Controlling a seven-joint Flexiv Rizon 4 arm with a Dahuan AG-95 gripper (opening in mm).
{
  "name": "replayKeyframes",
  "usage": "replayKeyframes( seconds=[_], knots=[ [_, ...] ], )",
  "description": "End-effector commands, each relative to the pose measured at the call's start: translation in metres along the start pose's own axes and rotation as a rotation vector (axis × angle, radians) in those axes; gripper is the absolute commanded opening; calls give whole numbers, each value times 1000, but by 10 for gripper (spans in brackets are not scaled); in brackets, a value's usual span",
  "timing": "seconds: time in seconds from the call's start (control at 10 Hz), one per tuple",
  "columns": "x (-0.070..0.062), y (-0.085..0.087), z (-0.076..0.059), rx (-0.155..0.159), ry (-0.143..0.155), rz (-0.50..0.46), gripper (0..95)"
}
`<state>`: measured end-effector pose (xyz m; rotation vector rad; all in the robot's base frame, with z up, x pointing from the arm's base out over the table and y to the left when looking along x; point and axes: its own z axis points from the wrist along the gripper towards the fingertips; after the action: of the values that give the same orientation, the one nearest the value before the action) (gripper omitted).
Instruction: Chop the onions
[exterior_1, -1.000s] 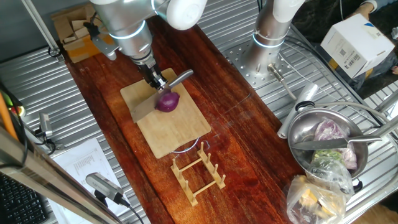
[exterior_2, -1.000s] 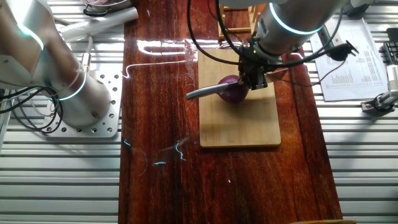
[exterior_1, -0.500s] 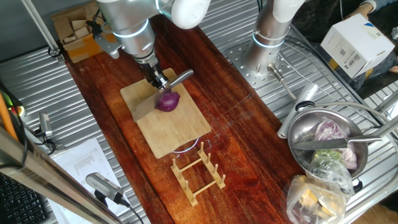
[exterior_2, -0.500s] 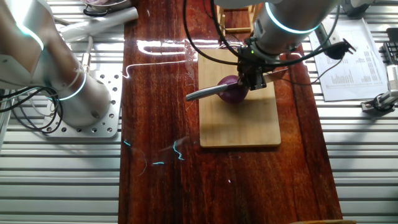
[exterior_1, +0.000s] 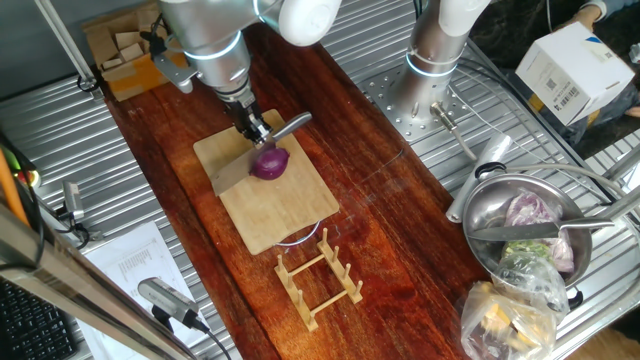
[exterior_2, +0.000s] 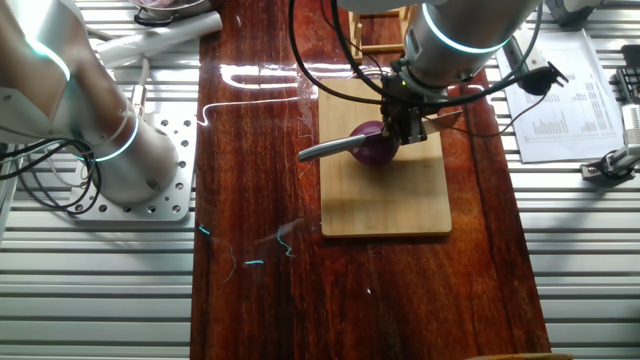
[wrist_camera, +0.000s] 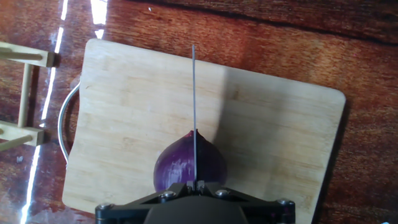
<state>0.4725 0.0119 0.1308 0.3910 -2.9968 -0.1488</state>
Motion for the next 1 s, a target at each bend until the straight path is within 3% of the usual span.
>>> replayKeyframes(
  seconds=[0.1, 1.0],
  knots=[
    [0, -1, 20, 3, -7, 4, 0],
    [0, -1, 19, 8, -19, 12, 0]
  ],
)
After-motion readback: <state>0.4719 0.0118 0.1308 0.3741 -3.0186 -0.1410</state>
